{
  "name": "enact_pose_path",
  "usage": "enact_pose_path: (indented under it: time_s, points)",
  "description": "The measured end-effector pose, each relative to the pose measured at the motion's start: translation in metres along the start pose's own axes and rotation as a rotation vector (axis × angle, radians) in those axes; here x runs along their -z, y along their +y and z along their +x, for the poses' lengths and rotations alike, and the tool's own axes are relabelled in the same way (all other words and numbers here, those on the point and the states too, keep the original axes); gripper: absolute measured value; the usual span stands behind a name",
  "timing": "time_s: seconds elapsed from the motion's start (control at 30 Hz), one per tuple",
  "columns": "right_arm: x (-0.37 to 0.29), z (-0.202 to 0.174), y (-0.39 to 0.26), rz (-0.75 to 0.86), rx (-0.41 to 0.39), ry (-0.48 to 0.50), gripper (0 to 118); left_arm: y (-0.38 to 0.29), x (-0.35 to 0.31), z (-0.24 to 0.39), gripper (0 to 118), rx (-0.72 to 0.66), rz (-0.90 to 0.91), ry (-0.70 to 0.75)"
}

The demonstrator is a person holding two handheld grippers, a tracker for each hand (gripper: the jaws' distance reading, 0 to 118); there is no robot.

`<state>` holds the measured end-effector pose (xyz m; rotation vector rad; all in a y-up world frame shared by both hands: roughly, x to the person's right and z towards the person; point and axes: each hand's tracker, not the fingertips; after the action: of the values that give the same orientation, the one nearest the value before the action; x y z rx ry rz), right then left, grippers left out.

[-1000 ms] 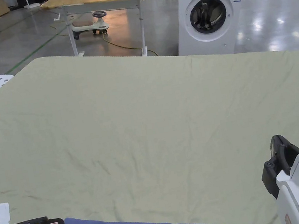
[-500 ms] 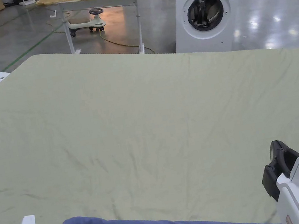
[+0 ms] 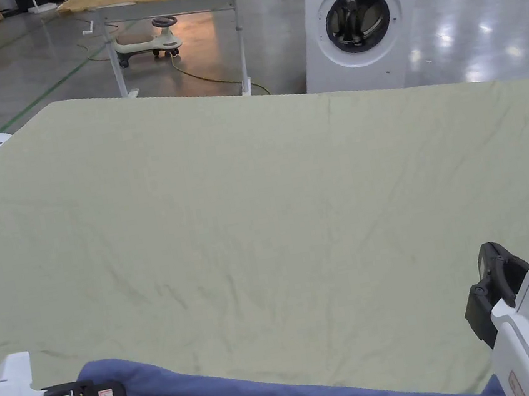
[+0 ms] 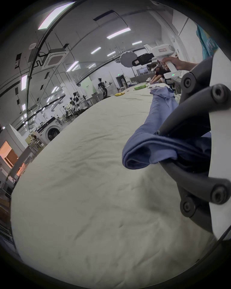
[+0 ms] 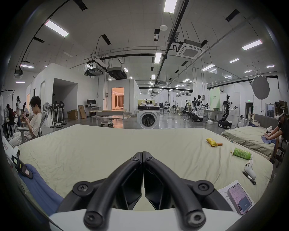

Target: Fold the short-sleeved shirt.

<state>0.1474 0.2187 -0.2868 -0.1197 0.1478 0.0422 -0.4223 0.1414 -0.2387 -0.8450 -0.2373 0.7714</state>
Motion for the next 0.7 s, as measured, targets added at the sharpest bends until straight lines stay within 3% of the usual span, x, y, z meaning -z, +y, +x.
enact_pose_path:
  time_s: [0.13,0.33,0.5,0.7]
  points:
    - [0.001,0.005,0.001,0.002,0.002,-0.005,0,0.021,-0.024,0.004,4,0.010,0.040,0.120]
    - [0.002,0.008,0.002,0.012,-0.002,-0.008,0,0.005,-0.044,0.064,4,0.126,0.023,0.344]
    - [0.003,0.008,0.003,0.008,0.002,0.002,0,-0.018,-0.033,0.113,4,0.135,0.003,0.281]
    - [0.000,0.009,0.003,0.005,-0.008,0.005,0,-0.037,-0.007,0.162,4,0.128,-0.063,0.070]
